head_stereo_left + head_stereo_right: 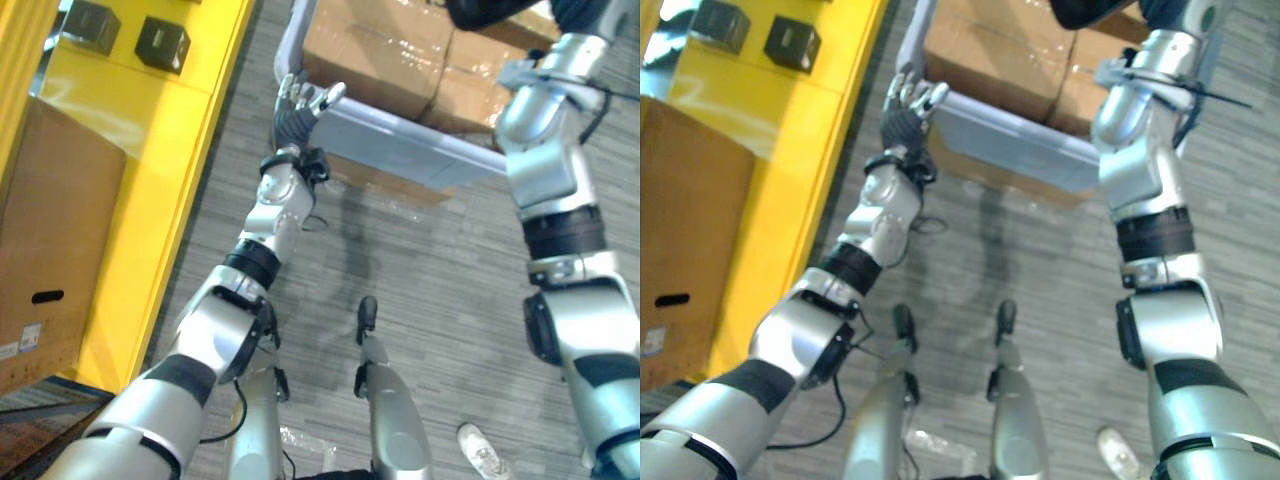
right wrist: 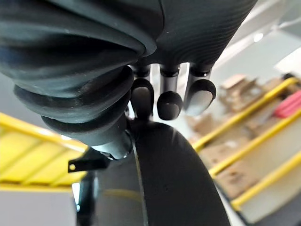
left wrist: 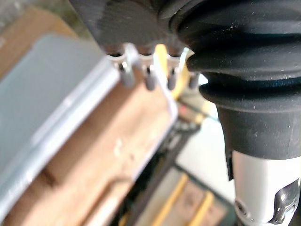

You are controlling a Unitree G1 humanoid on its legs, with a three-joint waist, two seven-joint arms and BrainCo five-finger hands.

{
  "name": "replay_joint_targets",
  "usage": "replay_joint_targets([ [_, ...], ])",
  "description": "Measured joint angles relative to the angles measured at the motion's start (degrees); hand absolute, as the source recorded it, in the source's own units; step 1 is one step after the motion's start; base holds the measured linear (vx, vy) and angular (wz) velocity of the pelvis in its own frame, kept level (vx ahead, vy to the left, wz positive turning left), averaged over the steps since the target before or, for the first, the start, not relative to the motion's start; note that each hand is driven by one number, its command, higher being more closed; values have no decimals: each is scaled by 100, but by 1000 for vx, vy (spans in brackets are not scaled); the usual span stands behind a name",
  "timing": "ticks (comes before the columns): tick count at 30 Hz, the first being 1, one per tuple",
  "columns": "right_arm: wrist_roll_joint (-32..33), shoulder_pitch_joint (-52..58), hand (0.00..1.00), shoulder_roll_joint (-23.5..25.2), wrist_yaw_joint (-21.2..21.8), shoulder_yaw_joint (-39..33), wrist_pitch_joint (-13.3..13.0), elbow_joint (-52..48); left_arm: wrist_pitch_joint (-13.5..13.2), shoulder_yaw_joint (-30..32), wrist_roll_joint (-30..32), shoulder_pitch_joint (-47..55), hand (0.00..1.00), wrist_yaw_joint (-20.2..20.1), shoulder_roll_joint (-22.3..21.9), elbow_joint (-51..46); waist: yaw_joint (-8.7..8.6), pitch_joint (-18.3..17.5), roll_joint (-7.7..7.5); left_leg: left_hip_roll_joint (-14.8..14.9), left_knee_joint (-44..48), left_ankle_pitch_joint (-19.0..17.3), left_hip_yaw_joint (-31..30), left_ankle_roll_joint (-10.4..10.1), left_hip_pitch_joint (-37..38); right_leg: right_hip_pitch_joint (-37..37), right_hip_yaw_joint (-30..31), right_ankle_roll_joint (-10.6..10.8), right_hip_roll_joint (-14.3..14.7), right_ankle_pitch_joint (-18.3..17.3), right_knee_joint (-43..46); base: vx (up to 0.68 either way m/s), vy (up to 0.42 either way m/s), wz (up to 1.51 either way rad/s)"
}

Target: Walk over and take plastic housings, then place them on the shelf

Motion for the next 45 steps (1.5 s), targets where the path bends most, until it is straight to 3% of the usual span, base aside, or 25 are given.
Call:
replay_joint_targets([
  [5, -56, 234, 100, 155, 346, 277, -278, -211, 4, -295, -81, 16, 0, -230, -9, -190, 20, -141, -214, 119, 347, -303, 97, -44, 83, 112, 79, -39, 65, -164, 142, 31, -57, -12],
  [13, -148, 571, 100, 273, 703, 671, -302, -407, 99, -516, -87, 33, 0, -372, -117, -268, 157, -142, -217, 100, 386, -395, 99, -33, 226, 285, 70, -16, 49, -199, 159, 8, -6, 0],
  [21, -277, 995, 100, 488, 738, 777, -318, -635, 107, -535, -295, 393, 0, -278, -193, -378, 290, -143, -215, 92, 488, -466, 73, -33, 239, 353, 42, -21, 36, -263, 179, 2, -2, 1],
  [22, -278, 1053, 100, 520, 739, 777, -318, -635, 106, -532, -294, 419, 100, -186, -196, -378, 292, -143, -215, 91, 488, -466, 60, -33, 239, 355, 28, -27, 36, -274, 193, 8, -14, 4],
  [26, -279, 1193, 100, 636, 730, 769, -314, -769, 73, -337, -296, 428, 100, 40, -270, -379, 303, -143, -215, 90, 488, -472, 59, -39, 240, 356, 24, -41, 36, -288, 195, 2, -3, 1],
  [30, -287, 1372, 100, 798, 699, 769, -314, -900, -218, 57, -302, 457, 100, 403, -476, -389, 304, -144, -213, 94, 550, -523, 70, -37, 246, 388, 29, -48, 37, -299, 189, 0, 0, 0],
  [36, -297, 1843, 100, 1007, 632, 885, -445, -1075, -517, 416, -352, 825, 100, 773, -681, -554, 359, -259, -57, 104, 574, -601, 97, -45, 230, 358, 63, -42, 41, -353, 192, 11, -10, -2],
  [45, -399, 1931, 100, 1183, 554, 886, -530, -1113, -618, 629, -579, 1137, 100, 782, -931, -800, 430, -259, -57, 128, 997, -848, 117, 2, -12, 265, 150, -43, 39, -353, 212, 8, -4, -3],
])
